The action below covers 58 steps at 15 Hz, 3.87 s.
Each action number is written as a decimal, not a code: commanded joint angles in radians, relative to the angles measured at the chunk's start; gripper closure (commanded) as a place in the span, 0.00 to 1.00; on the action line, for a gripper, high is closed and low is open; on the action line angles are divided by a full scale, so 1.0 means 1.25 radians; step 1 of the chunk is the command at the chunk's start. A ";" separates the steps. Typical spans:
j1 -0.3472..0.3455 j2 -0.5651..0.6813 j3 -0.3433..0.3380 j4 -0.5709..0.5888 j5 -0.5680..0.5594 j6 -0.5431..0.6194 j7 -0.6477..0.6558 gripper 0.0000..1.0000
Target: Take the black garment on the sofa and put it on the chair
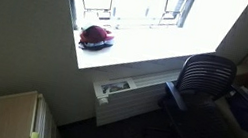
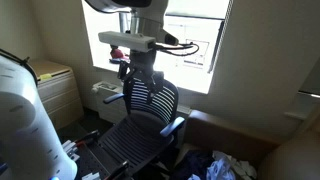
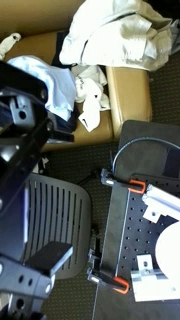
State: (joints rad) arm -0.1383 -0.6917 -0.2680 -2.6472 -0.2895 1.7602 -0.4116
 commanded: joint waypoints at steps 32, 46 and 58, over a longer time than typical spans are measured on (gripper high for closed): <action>-0.003 0.836 -0.115 0.107 0.324 1.097 0.585 0.00; -0.162 1.087 0.130 0.327 0.394 0.863 0.502 0.00; -0.102 1.364 0.089 0.560 0.518 1.088 0.669 0.00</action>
State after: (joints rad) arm -0.2210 0.8545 -0.1967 -2.0994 0.2825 3.0283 0.3766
